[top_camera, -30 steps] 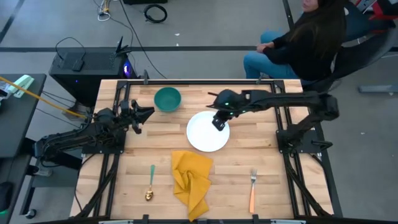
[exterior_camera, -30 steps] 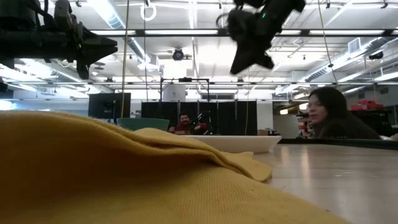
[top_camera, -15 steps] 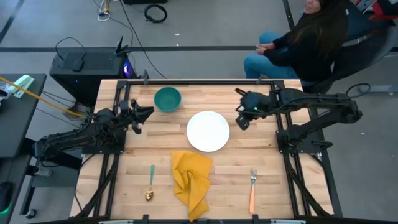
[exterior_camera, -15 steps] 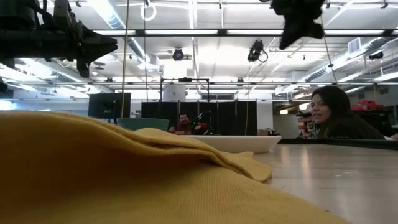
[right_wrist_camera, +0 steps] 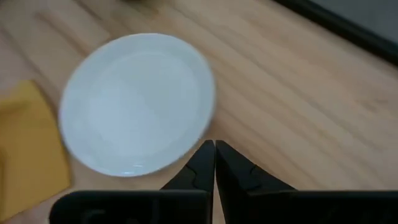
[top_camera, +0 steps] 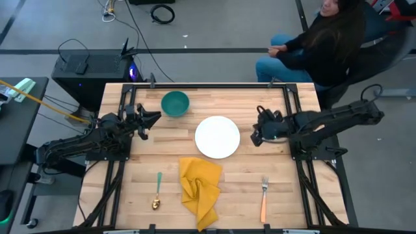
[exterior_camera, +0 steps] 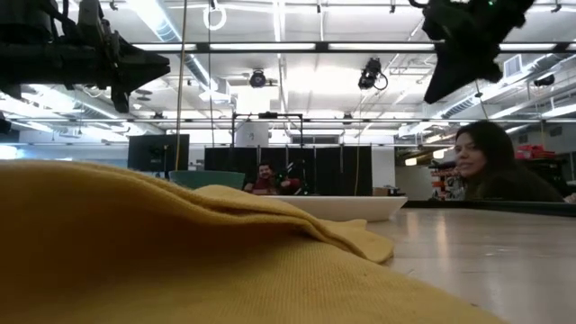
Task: Set table place
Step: Place the white plate in the center of the table, then stack the green bowl on top of the white plate
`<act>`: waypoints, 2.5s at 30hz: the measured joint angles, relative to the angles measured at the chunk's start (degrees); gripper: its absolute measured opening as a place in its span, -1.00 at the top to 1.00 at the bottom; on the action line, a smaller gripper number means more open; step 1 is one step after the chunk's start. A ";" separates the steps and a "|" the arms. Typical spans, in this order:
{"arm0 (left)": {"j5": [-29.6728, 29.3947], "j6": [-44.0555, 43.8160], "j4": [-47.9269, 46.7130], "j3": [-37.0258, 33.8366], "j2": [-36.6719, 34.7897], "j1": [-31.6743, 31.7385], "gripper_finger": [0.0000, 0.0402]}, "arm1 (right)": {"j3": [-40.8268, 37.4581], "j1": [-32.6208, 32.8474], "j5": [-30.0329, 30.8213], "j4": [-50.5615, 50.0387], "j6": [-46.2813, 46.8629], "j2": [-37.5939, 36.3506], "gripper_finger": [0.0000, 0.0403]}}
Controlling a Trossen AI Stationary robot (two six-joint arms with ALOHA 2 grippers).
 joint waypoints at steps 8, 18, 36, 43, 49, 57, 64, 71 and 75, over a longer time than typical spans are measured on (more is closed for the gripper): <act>0.19 0.08 0.01 0.00 0.00 0.02 0.59 | -12.37 3.60 -0.84 31.58 -13.70 -5.98 0.90; 1.67 0.14 -0.36 0.35 0.00 0.17 0.62 | -21.17 3.09 -12.83 56.65 -25.75 -11.83 0.87; 1.52 4.10 -37.51 33.22 21.06 17.76 0.60 | -21.63 1.57 -14.03 57.45 -26.75 -12.12 0.86; 1.53 4.34 -44.69 41.62 37.62 27.21 0.55 | -21.63 1.57 -14.19 56.08 -25.04 -12.12 0.86; 1.62 6.83 -51.43 47.14 49.24 34.60 0.51 | -21.63 1.57 -14.18 54.98 -24.07 -12.10 0.86; 9.34 7.51 -54.50 51.90 60.66 41.76 0.44 | -21.63 1.57 -14.20 54.98 -23.43 -12.10 0.86; 11.58 7.05 -54.23 54.54 68.48 44.45 0.30 | -21.63 1.57 -14.20 54.98 -23.41 -12.10 0.86; 13.27 7.27 -54.32 55.06 73.89 44.33 0.16 | -21.63 1.57 -14.20 54.95 -23.42 -12.10 0.86; 16.76 7.66 -54.33 55.06 75.77 44.33 0.09 | -21.63 1.57 -14.20 54.94 -23.41 -12.10 0.86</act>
